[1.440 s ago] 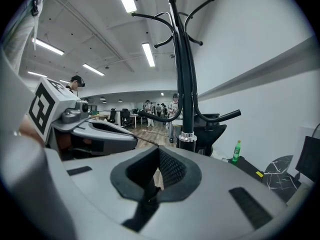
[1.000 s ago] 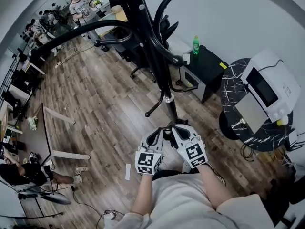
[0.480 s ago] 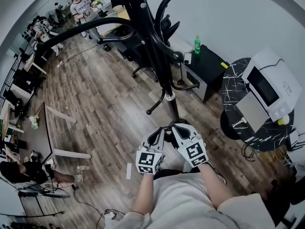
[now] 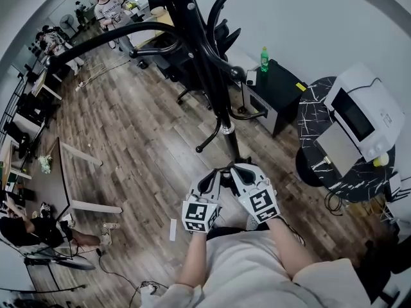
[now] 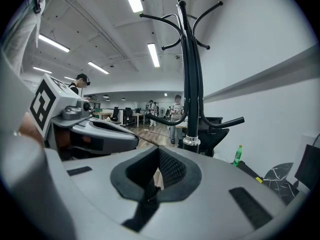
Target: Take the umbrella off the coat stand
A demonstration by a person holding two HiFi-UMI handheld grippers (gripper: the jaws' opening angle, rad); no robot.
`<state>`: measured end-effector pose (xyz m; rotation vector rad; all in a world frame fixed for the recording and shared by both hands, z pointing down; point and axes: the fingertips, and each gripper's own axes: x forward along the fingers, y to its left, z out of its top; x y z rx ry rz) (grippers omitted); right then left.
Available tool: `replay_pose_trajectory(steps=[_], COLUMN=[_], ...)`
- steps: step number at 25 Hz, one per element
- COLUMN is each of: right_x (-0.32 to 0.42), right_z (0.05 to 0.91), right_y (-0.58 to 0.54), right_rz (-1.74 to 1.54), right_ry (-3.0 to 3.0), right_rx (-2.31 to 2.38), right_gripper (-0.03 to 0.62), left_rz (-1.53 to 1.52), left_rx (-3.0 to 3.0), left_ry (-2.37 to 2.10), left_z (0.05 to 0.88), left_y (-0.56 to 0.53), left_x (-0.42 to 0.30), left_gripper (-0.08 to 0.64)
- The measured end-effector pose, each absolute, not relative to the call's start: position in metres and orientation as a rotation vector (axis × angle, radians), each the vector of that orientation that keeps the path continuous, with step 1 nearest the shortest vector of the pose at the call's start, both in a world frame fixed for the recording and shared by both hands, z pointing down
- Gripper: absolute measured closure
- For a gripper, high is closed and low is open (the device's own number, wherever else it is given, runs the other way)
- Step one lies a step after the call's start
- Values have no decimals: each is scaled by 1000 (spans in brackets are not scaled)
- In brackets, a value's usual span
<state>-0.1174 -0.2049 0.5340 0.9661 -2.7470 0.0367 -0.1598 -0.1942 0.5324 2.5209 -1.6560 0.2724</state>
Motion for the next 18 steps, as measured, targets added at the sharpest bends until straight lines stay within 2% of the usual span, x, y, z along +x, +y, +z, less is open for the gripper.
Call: replay_pose_trajectory(steps=[18], right_x=[-119], right_z=[534], right_y=[-208], right_rz=[35], right_ry=[-2742], right_rx=[962], right_gripper=[583], left_rz=[240], left_rx=[2513], left_ry=[-1644], left_z=[534], left_y=[-195], left_x=[-161], left_gripper=[538])
